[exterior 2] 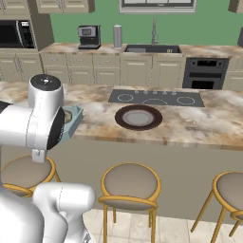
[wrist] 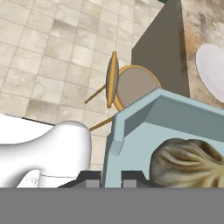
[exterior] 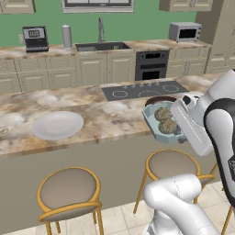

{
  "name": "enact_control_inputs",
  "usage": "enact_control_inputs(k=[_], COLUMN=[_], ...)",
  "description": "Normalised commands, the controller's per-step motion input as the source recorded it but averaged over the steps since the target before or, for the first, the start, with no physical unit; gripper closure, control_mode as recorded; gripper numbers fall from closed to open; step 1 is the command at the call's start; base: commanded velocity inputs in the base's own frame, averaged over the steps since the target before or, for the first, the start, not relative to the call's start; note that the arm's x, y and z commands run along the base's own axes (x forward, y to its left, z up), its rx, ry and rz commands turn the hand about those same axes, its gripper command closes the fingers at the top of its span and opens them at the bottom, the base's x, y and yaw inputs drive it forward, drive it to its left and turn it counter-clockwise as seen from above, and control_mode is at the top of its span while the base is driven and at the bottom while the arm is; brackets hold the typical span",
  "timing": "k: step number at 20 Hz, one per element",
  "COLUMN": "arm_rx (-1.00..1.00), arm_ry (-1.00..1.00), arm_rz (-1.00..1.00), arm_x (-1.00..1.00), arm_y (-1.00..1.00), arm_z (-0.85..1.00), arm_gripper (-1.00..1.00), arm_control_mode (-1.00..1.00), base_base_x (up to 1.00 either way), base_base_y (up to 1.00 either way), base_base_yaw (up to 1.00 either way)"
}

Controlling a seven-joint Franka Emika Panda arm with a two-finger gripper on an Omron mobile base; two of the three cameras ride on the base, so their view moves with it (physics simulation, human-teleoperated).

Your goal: Place two dumplings into each of the tupperware containers and then place the containers in the fridge.

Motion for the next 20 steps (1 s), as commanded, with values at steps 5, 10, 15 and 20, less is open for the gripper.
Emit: enact_control_inputs(k=[5,10,15,20], arm_rx=[0.00,0.00,0.00,0.00], arm_ry=[0.00,0.00,0.01,0.00], arm_rz=[0.00,0.00,-0.01,0.00], arm_x=[0.12,0.15,0.00,0.00], arm_y=[0.00,0.00,0.00,0.00], arm_z=[0.00,0.00,0.00,0.00], arm_gripper=[1.00,1.00,1.00,1.00], arm_control_mode=[-1.00,-1.00,1.00,1.00], base_base_x=[0.00,0.00,0.00,-0.91], base_base_y=[0.00,0.00,0.00,-0.52], base_base_yaw=[0.00,0.00,0.00,-0.15])
